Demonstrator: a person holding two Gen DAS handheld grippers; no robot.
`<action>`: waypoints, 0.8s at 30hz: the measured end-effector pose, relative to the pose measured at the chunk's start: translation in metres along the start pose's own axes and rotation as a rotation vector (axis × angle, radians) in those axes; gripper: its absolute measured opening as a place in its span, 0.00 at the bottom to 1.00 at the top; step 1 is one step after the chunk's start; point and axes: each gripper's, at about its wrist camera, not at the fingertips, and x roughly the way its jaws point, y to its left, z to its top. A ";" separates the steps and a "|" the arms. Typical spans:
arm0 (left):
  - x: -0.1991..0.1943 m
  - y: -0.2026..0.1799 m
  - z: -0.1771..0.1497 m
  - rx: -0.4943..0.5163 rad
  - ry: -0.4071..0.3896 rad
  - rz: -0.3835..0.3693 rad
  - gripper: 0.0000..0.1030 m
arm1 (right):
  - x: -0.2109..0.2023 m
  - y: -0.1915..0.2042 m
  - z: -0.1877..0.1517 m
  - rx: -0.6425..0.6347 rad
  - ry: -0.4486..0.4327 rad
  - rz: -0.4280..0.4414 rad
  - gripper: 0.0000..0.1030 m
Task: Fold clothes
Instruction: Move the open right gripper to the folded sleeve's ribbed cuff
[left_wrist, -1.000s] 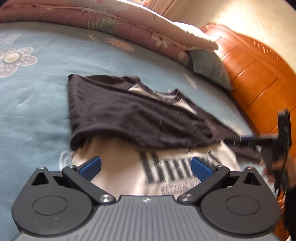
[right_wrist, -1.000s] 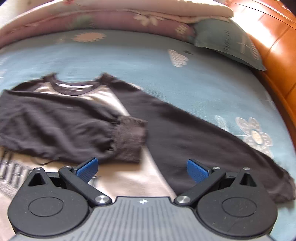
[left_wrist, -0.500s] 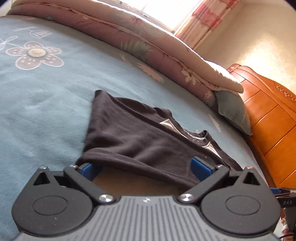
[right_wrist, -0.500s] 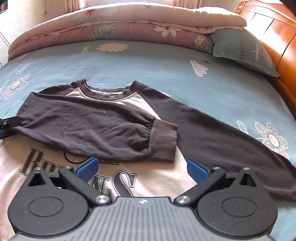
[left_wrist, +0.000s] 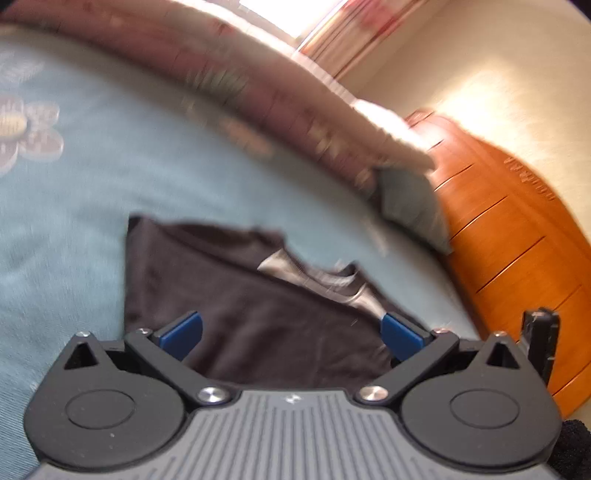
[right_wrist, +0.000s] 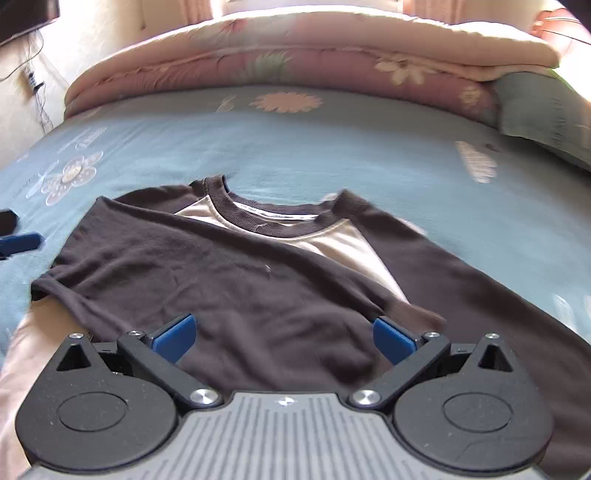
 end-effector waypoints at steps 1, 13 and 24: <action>0.003 0.002 -0.006 0.007 0.030 0.022 0.99 | 0.011 0.000 0.000 -0.012 0.016 -0.021 1.00; -0.041 -0.009 -0.028 0.133 0.011 -0.041 0.99 | 0.008 0.003 -0.023 -0.104 0.008 -0.077 1.00; -0.032 0.017 -0.038 0.132 0.052 -0.001 0.98 | 0.020 -0.008 -0.031 -0.097 0.018 -0.094 1.00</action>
